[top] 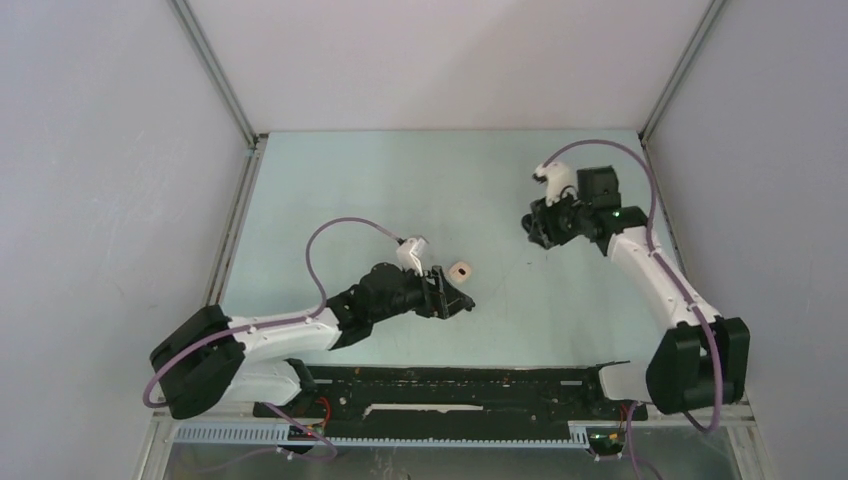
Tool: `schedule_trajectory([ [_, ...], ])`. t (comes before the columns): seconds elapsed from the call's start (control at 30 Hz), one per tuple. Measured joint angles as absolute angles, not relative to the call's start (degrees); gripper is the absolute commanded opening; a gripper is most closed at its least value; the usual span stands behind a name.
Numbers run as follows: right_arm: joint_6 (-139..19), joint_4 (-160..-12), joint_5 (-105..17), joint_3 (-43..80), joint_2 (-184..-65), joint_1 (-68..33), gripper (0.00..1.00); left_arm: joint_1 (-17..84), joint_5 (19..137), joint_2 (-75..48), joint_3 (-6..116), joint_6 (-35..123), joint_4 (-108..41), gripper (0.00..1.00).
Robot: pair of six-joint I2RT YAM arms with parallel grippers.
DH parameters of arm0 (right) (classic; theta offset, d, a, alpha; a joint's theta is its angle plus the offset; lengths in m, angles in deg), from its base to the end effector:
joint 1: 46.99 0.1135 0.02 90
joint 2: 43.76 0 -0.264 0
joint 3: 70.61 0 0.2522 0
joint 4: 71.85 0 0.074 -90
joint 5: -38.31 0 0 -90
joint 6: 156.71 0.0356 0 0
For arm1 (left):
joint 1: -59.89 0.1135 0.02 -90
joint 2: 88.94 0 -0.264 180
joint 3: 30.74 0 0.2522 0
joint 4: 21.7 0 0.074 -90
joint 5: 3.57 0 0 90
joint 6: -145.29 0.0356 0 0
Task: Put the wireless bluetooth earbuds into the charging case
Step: Pass from the right arm to the left
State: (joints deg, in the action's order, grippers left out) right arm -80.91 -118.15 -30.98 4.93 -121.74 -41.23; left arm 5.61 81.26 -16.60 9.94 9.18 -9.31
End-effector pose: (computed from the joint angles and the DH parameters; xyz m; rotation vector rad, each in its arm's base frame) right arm 0.2850 0.0414 0.2803 -0.5726 2.3113 0.3671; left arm 0.1480 -0.2113 0.1966 0.2186 2.1082 -1.2163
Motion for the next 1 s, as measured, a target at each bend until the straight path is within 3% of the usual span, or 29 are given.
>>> schedule_trajectory([
  [0.3, -89.52, -117.69, -24.36, -3.26, -115.44, -28.93, 0.34, 12.65, 73.70, -20.67, 11.77, 6.54, -10.88, 0.79],
  [0.53, -94.42, -117.86, -20.21, -4.14, -111.99, -21.54, 0.34, 14.57, 67.14, -14.26, 14.70, 1.12, -5.79, 0.66],
  [1.0, -98.31, -119.20, -18.41, -4.16, -112.14, -18.87, 0.34, 14.55, 62.05, -6.53, 14.92, -5.72, 4.49, 0.60],
])
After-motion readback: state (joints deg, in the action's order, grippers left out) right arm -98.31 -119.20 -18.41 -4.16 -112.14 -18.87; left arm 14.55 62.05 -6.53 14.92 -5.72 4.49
